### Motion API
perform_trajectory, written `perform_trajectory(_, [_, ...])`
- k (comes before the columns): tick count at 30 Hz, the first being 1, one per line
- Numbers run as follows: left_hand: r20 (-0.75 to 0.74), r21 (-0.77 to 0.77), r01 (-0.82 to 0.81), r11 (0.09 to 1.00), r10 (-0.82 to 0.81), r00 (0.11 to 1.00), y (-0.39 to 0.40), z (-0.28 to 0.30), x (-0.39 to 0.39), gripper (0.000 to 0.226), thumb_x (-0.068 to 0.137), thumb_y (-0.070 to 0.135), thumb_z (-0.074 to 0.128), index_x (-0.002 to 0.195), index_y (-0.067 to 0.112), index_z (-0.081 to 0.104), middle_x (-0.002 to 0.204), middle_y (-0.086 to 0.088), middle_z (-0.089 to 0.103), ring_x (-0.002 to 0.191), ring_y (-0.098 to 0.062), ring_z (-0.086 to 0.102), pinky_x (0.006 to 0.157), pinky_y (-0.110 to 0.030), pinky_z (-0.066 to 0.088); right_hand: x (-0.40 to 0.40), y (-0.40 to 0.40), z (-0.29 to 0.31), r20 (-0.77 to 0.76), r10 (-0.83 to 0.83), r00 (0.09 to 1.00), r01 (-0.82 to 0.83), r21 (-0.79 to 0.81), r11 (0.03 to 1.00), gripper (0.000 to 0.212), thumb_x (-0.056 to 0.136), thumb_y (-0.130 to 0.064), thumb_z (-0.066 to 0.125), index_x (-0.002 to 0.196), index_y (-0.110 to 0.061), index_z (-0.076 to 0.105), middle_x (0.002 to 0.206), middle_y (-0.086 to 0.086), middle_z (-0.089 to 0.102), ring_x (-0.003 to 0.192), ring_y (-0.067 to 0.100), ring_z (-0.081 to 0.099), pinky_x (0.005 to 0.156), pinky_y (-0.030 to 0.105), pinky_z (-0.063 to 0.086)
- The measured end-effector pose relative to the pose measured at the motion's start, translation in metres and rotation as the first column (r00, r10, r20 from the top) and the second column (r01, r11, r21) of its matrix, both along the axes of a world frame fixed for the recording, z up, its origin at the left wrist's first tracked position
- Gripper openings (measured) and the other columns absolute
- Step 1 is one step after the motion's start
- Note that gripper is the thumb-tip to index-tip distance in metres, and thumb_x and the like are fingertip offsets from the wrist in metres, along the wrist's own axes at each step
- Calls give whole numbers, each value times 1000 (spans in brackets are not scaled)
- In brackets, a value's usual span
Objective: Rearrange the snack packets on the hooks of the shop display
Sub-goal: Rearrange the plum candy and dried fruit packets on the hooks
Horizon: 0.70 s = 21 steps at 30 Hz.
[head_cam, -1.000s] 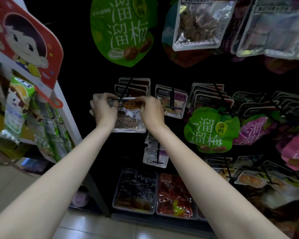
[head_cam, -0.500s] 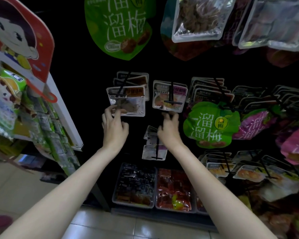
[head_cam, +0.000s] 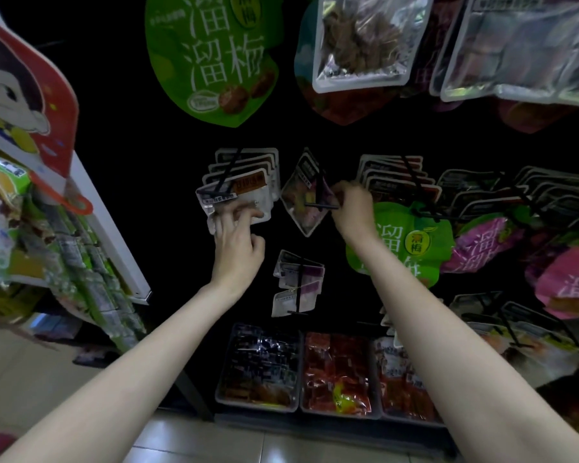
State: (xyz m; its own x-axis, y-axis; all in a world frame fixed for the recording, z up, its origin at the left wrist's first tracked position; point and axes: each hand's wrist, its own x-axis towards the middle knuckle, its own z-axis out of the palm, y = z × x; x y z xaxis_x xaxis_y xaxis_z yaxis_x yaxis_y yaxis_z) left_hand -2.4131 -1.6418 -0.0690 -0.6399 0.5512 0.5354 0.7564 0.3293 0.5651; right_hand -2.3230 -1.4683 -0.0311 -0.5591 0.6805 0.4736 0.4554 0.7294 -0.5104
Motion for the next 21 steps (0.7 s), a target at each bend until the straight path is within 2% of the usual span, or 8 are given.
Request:
perform_trajectory(2, [15, -1, 2, 1000, -2, 1000, 1, 3, 4, 34, 79, -7, 52, 111, 4, 57, 129, -15, 39, 123, -29, 33, 102, -20, 21, 12, -7, -2, -69, 10, 998, -9, 15, 1000, 20, 86, 0, 54, 103, 2, 66, 104, 21, 58, 96, 36, 57, 76, 31, 36])
perform_trajectory(4, [29, 17, 10, 1000, -10, 1000, 4, 6, 7, 34, 81, -7, 51, 112, 5, 57, 131, -14, 38, 125, -25, 31, 97, -13, 16, 27, -14, -5, -89, 53, 995, -44, 95, 994, 18, 84, 0, 54, 98, 1, 66, 101, 19, 58, 89, 35, 57, 70, 30, 36])
perform_trajectory(6, [34, 33, 36, 999, -37, 999, 7, 6, 10, 33, 82, -7, 50, 112, 5, 56, 131, -13, 38, 126, -25, 33, 97, -15, 23, 40, -23, -8, -69, 115, 991, -100, 192, 976, 17, 82, -2, 55, 94, 1, 66, 99, 17, 58, 83, 34, 59, 63, 28, 38])
perform_trajectory(8, [24, 23, 67, 997, -68, 997, 14, 5, 13, 33, 84, -4, 51, 116, 6, 54, 131, -13, 37, 127, -25, 34, 101, -23, 29, 50, -31, -14, -57, 169, 984, -150, 247, 957, 22, 81, -9, 51, 94, 1, 66, 96, 15, 58, 78, 33, 60, 57, 32, 48])
perform_trajectory(10, [30, -7, 102, 995, -101, 994, 22, 6, 15, 38, 87, 2, 52, 125, 8, 49, 135, -12, 34, 130, -24, 32, 104, -27, 29, 54, -37, -19, -50, 196, 979, -176, 271, 946, 32, 84, -18, 43, 95, 1, 67, 93, 14, 58, 74, 31, 61, 51, 38, 51])
perform_trajectory(13, [59, -18, 188, 982, -187, 981, 33, 11, 16, 51, 90, 9, 54, 138, 10, 37, 145, -11, 27, 137, -23, 26, 111, -31, 27, 56, -41, -21, -53, 196, 979, -173, 288, 942, 37, 87, -22, 41, 96, 1, 68, 92, 13, 59, 70, 28, 62, 49, 32, 50])
perform_trajectory(18, [59, -44, 212, 976, -209, 976, 43, 14, 15, 58, 91, 9, 54, 143, 11, 29, 150, -8, 27, 140, -21, 23, 110, -23, 17, 57, -35, -25, -47, 175, 984, -152, 303, 941, 18, 82, -6, 57, 97, -1, 67, 92, 13, 59, 65, 29, 61, 45, 32, 48])
perform_trajectory(21, [88, -41, 199, 979, -195, 977, 43, 11, 15, 60, 91, 8, 53, 144, 12, 26, 151, -5, 26, 140, -17, 21, 111, -21, 15, 58, -33, -27, -59, 189, 980, -161, 314, 936, 23, 86, -14, 50, 97, -2, 66, 93, 13, 59, 59, 28, 60, 40, 34, 48])
